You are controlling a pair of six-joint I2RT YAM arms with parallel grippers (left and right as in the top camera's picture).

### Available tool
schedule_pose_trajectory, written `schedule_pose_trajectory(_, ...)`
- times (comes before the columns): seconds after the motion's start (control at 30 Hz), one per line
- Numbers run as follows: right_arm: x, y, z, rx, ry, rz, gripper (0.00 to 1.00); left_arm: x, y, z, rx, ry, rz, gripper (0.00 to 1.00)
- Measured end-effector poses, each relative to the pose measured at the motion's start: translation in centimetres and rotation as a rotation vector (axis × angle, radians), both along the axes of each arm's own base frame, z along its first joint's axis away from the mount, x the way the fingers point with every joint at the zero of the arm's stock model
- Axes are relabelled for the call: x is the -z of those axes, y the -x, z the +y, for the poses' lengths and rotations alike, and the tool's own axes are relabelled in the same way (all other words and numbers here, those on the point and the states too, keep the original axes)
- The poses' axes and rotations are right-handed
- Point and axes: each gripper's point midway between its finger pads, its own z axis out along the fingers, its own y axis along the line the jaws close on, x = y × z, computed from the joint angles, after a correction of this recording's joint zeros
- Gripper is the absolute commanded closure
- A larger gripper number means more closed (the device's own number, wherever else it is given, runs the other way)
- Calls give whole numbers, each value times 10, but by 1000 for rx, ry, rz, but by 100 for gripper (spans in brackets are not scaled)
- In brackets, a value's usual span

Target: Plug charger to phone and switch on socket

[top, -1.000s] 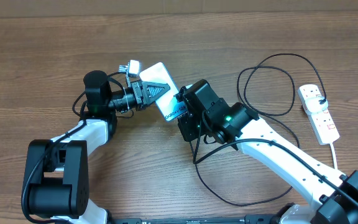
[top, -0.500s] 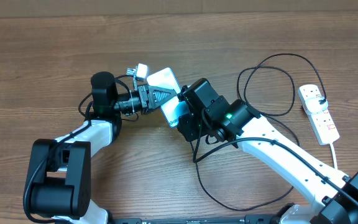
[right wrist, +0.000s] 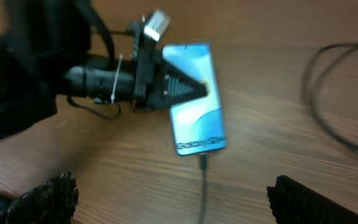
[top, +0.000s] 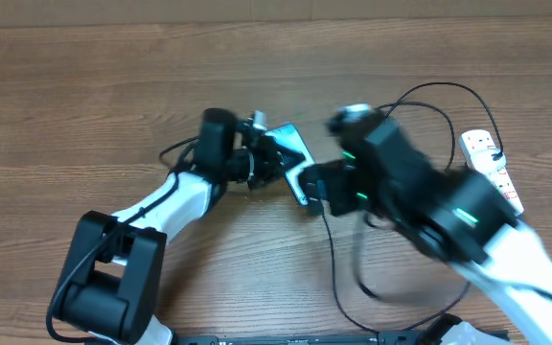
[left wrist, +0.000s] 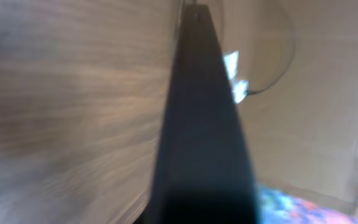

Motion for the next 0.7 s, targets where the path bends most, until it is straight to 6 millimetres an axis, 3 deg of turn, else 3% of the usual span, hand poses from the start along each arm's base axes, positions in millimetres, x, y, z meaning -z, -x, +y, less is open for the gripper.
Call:
schedule_pose_trajectory(0.1,-26,17,-31,55,-5,-82,0,1,8,5,93,-166,8,96)
schedule_pose_trajectory(0.17,-38,23,-44,80,-18,-126,0,-9,11,15,174,-241,-27,96)
schedule_pose_trajectory(0.27,-49,25,-52,115,-45,-167,0,-25,2,30,265,-274,-161,96)
schedule_pose_trajectory(0.37,-44,19,-50,142,-54,-172,0,-25,-5,49,310,-265,-235,96)
schedule_pose_trajectory(0.47,-25,9,-45,189,-40,-126,0,-2,-11,62,343,-252,-233,96)
schedule_pose_trajectory(0.57,-7,-3,-45,295,-16,-80,0,36,-6,62,391,-233,-166,96)
schedule_pose_trajectory(0.7,-1,-17,-68,476,-22,-72,0,72,3,59,440,-208,-97,96)
